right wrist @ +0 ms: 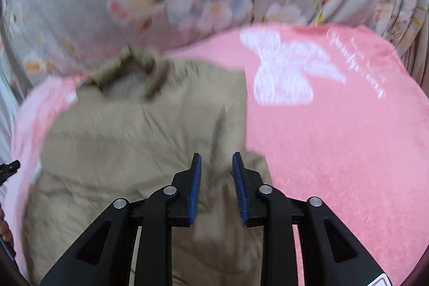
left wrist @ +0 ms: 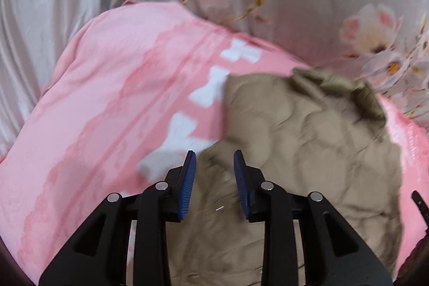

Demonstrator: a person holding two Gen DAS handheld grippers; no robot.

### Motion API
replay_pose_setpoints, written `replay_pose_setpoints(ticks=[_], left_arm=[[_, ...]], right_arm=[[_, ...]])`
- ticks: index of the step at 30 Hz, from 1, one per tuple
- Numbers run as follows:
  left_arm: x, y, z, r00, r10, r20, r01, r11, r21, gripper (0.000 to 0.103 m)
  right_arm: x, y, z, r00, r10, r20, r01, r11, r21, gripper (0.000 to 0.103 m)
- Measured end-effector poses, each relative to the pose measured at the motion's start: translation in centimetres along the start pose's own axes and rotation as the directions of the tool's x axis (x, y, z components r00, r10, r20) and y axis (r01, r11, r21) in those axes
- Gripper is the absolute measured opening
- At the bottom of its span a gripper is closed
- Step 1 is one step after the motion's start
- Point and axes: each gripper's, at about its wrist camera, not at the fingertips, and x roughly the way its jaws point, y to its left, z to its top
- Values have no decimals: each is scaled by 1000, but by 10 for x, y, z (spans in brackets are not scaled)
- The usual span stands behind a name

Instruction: Fold large clothes

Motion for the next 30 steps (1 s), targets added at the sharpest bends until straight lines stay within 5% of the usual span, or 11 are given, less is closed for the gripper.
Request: replay_pose_setpoints(ticks=[5,9,12,20,25,27,30], left_arm=[[49,-66,12,993,-77,-90,79,997,14,29],[99,-89,-1,988,3,-157,4,999,45,30],[105,-92,-15,988,54,-143,-38,994,107,30],[84,-85,-59,989,95,-116,-61,961,270,30],[62,-82,-41,989,2,-145,24,985,173,29],[55,-90,-34,993,-3,-114,22,985,168,29],[76,-101,-34,986,22,-167,6,987,163,29]], right_arm=[[30,85,12,993,110,-44,-115,984,-135,16],[71,114,6,984,134,-116,-150,978,-143,14],[92,120,-12,972,141,-190,-171,974,-149,14],[70,132,-59,969,148,-200,-202,938,-283,14],[57,119,-40,966,186,-179,-221,955,-198,13],[50,115,-34,980,144,-140,-171,965,-199,13],[59,102,-30,989,61,-134,-86,978,-188,13]])
